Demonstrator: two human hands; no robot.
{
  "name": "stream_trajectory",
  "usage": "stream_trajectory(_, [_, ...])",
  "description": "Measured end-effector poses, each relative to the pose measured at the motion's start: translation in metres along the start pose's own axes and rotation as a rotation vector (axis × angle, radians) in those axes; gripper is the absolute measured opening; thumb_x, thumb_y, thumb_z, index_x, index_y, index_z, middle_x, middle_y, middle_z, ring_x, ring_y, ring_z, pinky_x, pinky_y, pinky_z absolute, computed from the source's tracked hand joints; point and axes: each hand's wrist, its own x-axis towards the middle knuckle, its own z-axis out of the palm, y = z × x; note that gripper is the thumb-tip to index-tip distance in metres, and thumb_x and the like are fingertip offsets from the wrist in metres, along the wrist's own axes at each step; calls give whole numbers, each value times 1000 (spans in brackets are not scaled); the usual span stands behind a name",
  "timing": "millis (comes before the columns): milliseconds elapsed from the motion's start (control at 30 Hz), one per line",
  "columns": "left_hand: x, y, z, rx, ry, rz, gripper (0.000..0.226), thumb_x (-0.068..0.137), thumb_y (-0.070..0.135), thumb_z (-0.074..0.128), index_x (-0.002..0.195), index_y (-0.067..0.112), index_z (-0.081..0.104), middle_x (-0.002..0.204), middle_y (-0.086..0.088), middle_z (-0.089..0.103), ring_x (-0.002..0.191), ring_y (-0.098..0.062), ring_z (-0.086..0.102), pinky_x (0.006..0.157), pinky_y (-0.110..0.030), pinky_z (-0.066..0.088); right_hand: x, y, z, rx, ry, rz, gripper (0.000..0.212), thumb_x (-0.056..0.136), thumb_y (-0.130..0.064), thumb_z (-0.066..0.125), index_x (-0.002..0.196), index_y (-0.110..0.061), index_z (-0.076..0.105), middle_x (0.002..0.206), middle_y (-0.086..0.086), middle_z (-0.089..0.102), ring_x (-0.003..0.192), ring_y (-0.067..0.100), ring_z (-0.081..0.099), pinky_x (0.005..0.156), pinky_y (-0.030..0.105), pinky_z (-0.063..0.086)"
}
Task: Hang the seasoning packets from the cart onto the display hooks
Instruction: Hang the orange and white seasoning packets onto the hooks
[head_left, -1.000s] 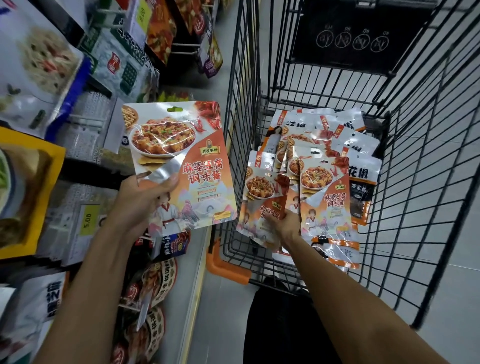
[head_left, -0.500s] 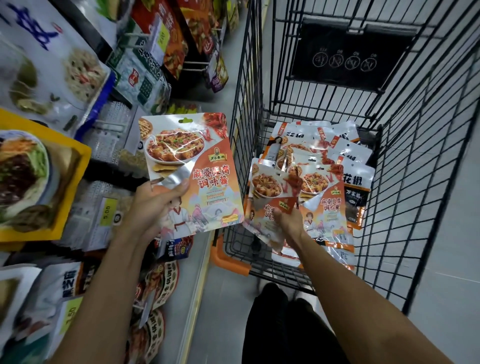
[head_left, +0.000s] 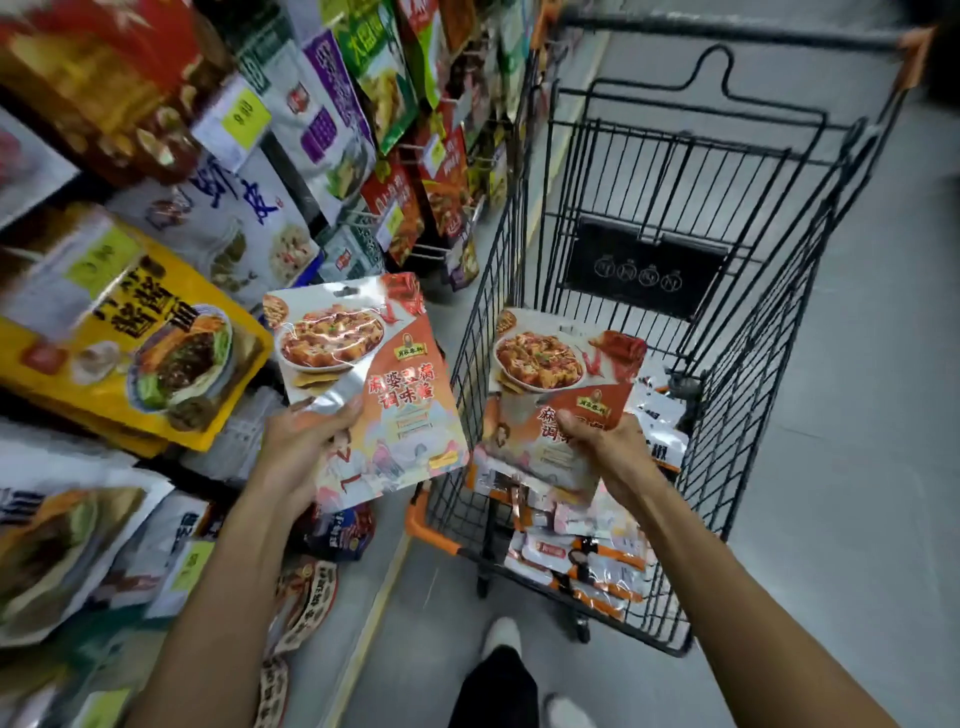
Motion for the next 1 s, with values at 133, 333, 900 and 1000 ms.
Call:
stream_trajectory(133, [-55, 27, -16, -20, 154, 109, 34, 74, 19, 77, 57, 7, 50, 45, -1, 51, 44, -13, 50, 55, -23, 46, -30, -64, 19, -174, -186, -167, 35, 65, -30, 77, 93, -12, 65, 86, 1, 75, 80, 17, 73, 65, 26, 57])
stream_trajectory(333, [-152, 74, -55, -29, 419, 280, 54, 80, 33, 73, 35, 21, 44, 35, 9, 45, 37, -4, 45, 59, -25, 40, -89, -138, 74, -213, -457, -371, 29, 69, -29, 76, 93, -14, 67, 87, -1, 75, 82, 12, 72, 65, 20, 57])
stream_trajectory(900, [-464, 118, -230, 21, 1026, 632, 47, 68, 49, 73, 37, 24, 48, 38, 0, 45, 38, -17, 43, 53, -37, 41, -318, -171, 305, -245, -1120, -619, 28, 64, -31, 79, 76, -11, 65, 76, -2, 70, 71, 12, 65, 66, 22, 50])
stream_trajectory(1000, [-509, 104, -265, -31, 1067, 685, 38, 69, 47, 77, 90, 16, 69, 42, -1, 50, 36, -14, 45, 47, -34, 41, -371, -154, 337, -220, -1213, -624, 32, 60, -35, 80, 85, -17, 70, 81, -8, 75, 76, 7, 71, 63, 15, 54])
